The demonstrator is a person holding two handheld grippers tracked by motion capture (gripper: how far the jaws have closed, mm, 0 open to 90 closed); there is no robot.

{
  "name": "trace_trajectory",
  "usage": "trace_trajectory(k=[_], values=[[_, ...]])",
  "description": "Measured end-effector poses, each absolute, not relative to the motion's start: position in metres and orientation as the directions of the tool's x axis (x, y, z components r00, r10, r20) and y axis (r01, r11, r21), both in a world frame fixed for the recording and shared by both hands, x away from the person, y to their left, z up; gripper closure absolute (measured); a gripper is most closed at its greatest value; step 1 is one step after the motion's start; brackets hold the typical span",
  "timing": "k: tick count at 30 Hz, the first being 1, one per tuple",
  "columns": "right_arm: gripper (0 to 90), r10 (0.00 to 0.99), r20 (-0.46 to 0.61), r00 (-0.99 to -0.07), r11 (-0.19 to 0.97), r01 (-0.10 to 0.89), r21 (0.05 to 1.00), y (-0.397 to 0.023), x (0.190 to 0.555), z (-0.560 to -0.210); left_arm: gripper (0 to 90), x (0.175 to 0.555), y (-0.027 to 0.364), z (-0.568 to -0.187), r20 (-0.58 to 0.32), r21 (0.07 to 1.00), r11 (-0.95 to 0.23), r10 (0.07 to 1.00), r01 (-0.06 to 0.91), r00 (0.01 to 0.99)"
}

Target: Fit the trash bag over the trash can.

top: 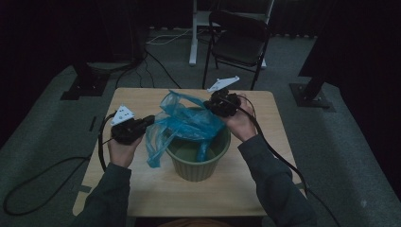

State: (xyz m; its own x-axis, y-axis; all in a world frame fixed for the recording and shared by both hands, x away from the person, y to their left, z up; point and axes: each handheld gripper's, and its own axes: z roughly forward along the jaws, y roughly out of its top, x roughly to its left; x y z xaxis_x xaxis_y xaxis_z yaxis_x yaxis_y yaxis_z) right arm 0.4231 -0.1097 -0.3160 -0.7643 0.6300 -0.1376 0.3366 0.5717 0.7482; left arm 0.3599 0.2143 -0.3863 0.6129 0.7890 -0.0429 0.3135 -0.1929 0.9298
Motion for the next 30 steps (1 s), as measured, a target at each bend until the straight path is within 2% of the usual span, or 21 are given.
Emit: trace_trajectory(k=[12, 30], values=[[90.0, 0.697, -0.071, -0.714, 0.515, 0.43, 0.742, -0.151, 0.425, -0.336, 88.4, 0.362, 0.224, -0.39, -0.061, 0.924, -0.18, 0.803, 0.339, 0.592], [90.0, 0.74, -0.022, -0.673, 0.482, 0.506, 0.716, -0.18, 0.427, -0.356, 88.5, 0.378, 0.211, -0.396, -0.07, 0.913, -0.188, 0.802, 0.362, 0.593]])
